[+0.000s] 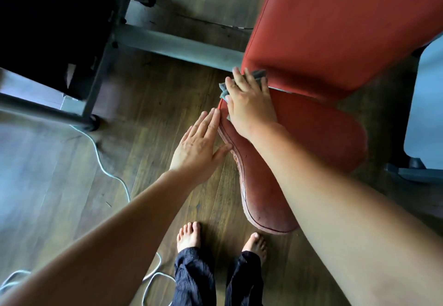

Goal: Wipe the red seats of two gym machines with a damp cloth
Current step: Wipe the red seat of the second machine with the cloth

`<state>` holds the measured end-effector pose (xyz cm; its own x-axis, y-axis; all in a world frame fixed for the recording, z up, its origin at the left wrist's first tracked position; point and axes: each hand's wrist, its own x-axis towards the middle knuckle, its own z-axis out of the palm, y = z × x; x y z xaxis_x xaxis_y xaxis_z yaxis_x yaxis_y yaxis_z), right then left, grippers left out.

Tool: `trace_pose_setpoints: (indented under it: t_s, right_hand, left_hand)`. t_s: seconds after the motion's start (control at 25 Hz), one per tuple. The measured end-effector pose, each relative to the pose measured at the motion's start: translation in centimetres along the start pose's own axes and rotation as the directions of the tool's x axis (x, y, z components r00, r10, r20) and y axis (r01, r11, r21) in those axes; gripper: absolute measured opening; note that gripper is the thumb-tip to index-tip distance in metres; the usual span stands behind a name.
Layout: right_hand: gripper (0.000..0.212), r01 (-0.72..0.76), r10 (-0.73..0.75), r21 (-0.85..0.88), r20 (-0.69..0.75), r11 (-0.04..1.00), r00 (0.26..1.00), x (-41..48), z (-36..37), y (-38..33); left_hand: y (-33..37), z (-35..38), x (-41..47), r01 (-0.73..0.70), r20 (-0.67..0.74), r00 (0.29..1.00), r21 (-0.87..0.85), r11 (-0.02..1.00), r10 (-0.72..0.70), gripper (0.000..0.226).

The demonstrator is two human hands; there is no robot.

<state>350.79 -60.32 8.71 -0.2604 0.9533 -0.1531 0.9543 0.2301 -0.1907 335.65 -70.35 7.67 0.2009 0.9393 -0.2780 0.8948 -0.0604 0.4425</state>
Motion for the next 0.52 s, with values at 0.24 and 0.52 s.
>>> trace_pose_setpoints:
  t_s: [0.24,0.52]
  right_hand:
    - [0.057,0.136,-0.136,0.003,0.001,0.991,0.991,-8.7,0.9,1.1]
    - [0.053,0.134,-0.133,0.012,-0.024,0.991,0.991,-5.7,0.5,-0.3]
  left_hand:
    - [-0.1,0.1,-0.2,0.031,-0.005,1.0,-0.057,0.998,-0.031,0.089]
    - [0.1,-0.2,-0.4,0.033,0.008,0.999,-0.075,0.997,-0.032,0.089]
